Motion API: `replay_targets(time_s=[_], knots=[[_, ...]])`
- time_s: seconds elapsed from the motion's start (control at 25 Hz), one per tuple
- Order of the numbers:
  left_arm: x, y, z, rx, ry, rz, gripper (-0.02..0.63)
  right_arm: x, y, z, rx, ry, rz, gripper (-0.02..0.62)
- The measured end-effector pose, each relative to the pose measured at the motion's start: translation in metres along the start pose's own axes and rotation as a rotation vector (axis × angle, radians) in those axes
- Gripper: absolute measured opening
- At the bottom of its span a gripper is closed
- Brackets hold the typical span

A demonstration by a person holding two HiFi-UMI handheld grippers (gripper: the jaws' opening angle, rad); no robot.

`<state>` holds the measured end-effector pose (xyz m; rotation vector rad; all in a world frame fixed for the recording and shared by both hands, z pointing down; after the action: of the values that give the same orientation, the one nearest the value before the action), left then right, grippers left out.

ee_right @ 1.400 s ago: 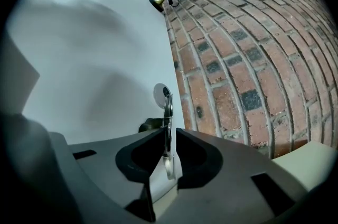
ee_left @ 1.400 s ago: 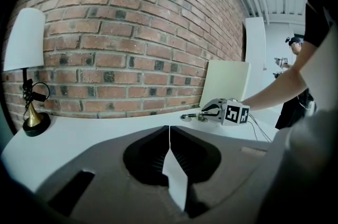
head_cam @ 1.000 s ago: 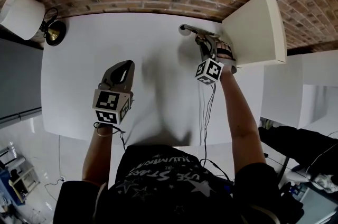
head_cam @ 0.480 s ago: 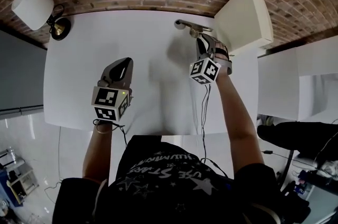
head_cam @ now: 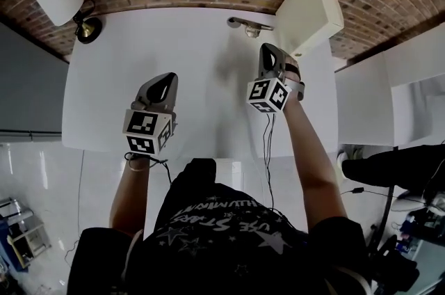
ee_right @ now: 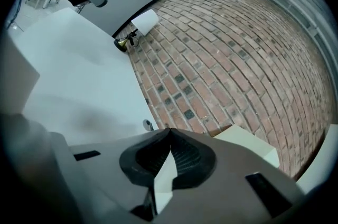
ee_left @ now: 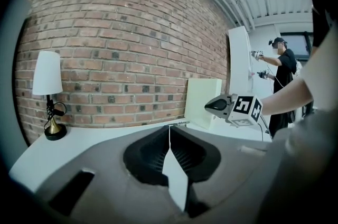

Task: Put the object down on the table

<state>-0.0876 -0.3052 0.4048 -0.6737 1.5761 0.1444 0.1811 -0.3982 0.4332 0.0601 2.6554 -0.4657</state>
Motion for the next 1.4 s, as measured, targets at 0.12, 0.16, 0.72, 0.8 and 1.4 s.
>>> replay_targets(time_s=[0.12, 0.16, 0.72, 0.8, 1.4], knots=[[-0.002, 0.017, 0.014, -0.011, -0.011, 0.015, 0.021, 0.003, 0.028, -0.004, -0.001, -0.035, 0.004, 0.003], [-0.003, 0.023, 0.019, -0.014, -0.013, 0.019, 0.021, 0.003, 0.038, -0.005, -0.004, -0.048, 0.008, 0.003], [-0.033, 0.120, 0.089, -0.026, -0.031, 0.057, 0.021, 0.005, 0.176, -0.024, -0.035, -0.286, 0.040, 0.002], [-0.037, 0.135, 0.098, -0.026, -0.038, 0.064, 0.021, 0.006, 0.193, -0.028, -0.036, -0.301, 0.048, 0.002], [-0.082, 0.231, 0.170, -0.020, -0.036, 0.053, 0.021, -0.009, 0.322, -0.068, -0.013, -0.473, 0.036, 0.002]])
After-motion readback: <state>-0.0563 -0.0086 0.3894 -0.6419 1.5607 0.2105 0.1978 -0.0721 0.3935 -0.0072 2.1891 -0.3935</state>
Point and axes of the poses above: the fingertips, and each gripper's own axes: y backward along the fingers, z to its right, x out of its top, the point moved 6 cm from there along y, backward along the fingers, and after that the axes turned 4 degrees about y, right-handed, at the moved point
